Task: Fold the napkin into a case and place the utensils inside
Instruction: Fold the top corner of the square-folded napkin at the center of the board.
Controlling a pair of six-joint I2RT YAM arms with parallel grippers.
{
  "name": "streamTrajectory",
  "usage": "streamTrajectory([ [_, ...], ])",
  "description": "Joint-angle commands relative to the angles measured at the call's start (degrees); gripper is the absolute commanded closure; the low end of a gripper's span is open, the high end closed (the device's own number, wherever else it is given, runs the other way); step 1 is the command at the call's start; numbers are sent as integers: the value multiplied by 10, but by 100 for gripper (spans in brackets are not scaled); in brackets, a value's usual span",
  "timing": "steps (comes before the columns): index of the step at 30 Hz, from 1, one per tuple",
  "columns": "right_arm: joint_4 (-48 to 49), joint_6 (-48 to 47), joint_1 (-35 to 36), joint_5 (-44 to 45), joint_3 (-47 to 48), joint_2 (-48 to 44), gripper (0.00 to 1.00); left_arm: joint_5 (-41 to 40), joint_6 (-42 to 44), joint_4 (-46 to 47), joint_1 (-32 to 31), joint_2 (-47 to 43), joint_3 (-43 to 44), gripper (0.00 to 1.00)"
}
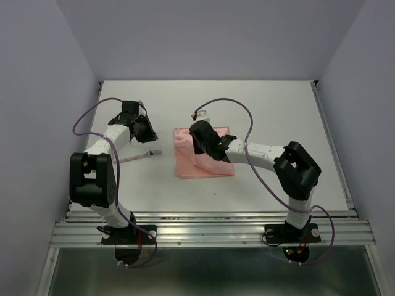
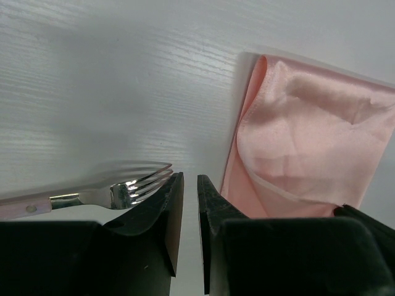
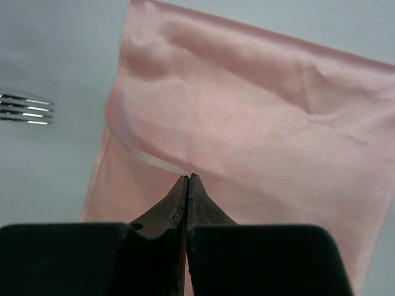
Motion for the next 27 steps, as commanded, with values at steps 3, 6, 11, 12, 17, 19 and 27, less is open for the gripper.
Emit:
streamTrajectory([
  [3,53,-38,-47,-6,32,5,99,9,9,-1,2,-8,7,73],
  [6,55,-45,-79,-9,37,15,99,8,11,-3,1,-10,10,73],
  [11,67,-46,-120,-27,28,22,99,11,13,-3,2,-8,8,73],
  [12,68,-47,-126,-32,29,25,99,11,14,-5,1,-8,9,73],
  [17,69,-53,-140,-33,37,47,99,11,13,-3,1,-8,8,73],
  [19,68,-53,-145,-27,42,55,99,11,13,-5,2,-6,10,73],
  [27,67,-47,-170,-13,59,86,99,12,13,-5,1,-1,10,73],
])
